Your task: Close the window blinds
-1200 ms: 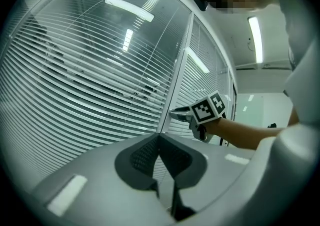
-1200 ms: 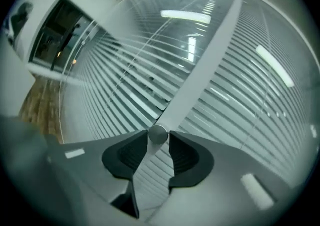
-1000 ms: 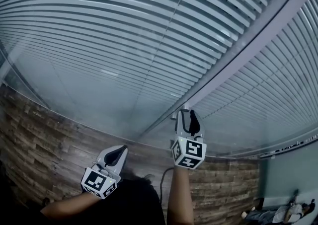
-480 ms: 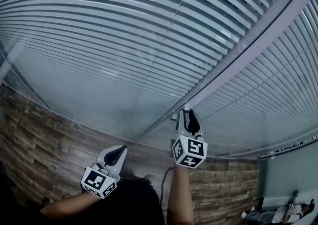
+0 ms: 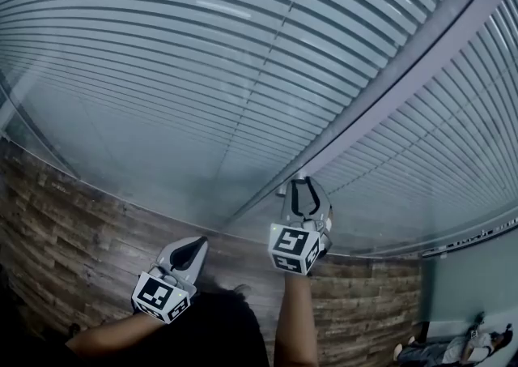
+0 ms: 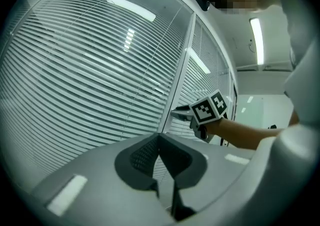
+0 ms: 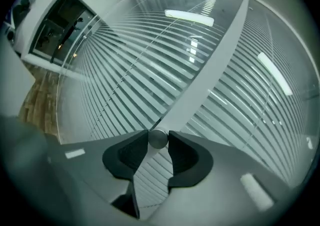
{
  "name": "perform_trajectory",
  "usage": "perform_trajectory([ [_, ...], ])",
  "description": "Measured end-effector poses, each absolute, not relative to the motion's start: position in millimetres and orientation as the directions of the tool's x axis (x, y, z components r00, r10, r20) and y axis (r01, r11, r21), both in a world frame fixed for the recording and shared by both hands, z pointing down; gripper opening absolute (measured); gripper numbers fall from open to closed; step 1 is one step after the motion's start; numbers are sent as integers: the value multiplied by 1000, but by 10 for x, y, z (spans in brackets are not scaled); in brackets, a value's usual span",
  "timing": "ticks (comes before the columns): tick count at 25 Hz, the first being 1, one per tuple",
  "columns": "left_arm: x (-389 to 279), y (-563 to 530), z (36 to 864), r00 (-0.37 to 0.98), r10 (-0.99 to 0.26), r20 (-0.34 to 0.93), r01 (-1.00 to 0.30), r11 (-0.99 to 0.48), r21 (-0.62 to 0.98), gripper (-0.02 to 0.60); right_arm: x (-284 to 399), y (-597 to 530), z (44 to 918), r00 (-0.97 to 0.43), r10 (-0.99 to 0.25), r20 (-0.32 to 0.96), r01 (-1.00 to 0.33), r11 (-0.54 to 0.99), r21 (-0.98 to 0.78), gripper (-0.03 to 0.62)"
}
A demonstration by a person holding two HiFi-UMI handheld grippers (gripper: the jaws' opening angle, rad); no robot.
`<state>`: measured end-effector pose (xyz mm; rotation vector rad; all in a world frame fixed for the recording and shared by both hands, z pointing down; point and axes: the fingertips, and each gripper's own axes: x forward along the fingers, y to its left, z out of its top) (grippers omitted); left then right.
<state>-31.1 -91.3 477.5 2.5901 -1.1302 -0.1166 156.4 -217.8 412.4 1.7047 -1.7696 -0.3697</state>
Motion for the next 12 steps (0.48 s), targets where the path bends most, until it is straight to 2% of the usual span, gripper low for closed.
perform_trajectory([
  [2,-318,-931,4779,683,-728,50,-703,-637,316,-2,1574,-2195,4119,15,-970,242,-860,111,498,133],
  [6,-356,-937,4780,679,-733,50,-707,-632,317,-2,1643,-2155,4121,-39,-982,187,-986,67,150,166],
  [9,-389,-911,4795,682,-729,52,-702,-634,324,-2,1619,-2132,4140,-66,-987,148,-997,61,-39,163],
  [12,-437,-908,4836,681,-731,54,-703,-630,330,-2,1594,-2158,4148,-70,-990,123,-991,55,-126,160],
])
